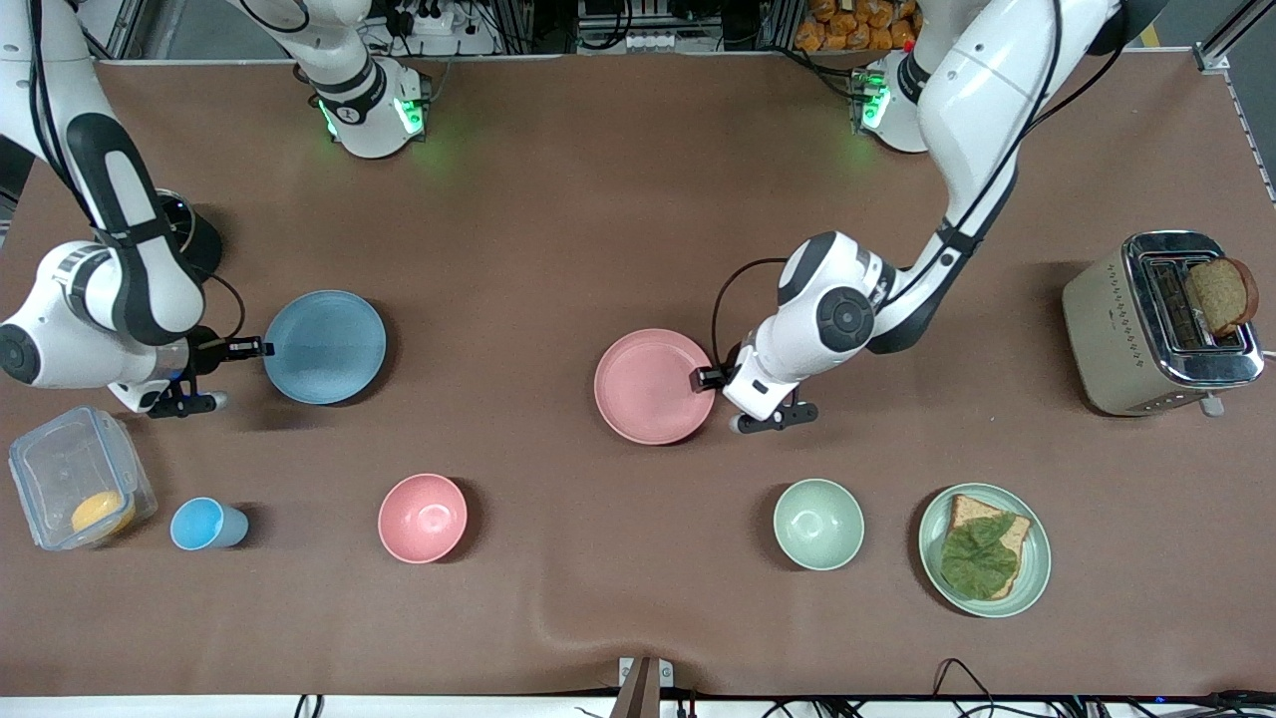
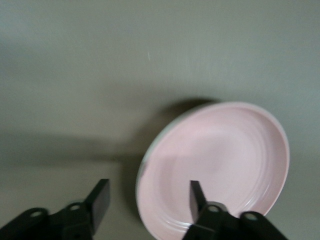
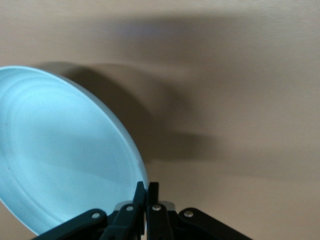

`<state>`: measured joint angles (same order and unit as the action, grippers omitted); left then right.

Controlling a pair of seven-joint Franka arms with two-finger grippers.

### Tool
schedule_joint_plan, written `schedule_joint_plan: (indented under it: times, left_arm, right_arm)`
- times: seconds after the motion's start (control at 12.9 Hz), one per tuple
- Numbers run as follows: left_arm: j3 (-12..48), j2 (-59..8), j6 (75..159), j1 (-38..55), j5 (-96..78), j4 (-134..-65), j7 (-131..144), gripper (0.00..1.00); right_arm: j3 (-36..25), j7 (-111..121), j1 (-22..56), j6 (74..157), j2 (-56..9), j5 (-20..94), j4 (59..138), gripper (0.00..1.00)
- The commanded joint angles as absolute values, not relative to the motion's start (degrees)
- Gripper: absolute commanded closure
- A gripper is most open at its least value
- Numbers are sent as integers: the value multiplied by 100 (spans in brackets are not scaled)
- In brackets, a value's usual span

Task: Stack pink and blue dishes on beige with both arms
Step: 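Open the left gripper and withdraw while the right gripper lifts the blue plate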

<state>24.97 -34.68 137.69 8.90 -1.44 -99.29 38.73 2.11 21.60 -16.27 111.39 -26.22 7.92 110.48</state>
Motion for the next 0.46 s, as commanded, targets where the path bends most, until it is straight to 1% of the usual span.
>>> schedule_joint_plan:
  times: [0.0, 0.39]
  left_arm:
    - [2347, -2472, 13115, 704, 394, -10028, 4052, 0]
    - [2347, -1198, 12157, -218, 721, -10028, 3079, 0]
  right_arm:
    - [246, 1462, -1258, 10495, -2689, 1116, 10495, 100]
    - [246, -453, 164, 10468, -2707, 1608, 10082, 100]
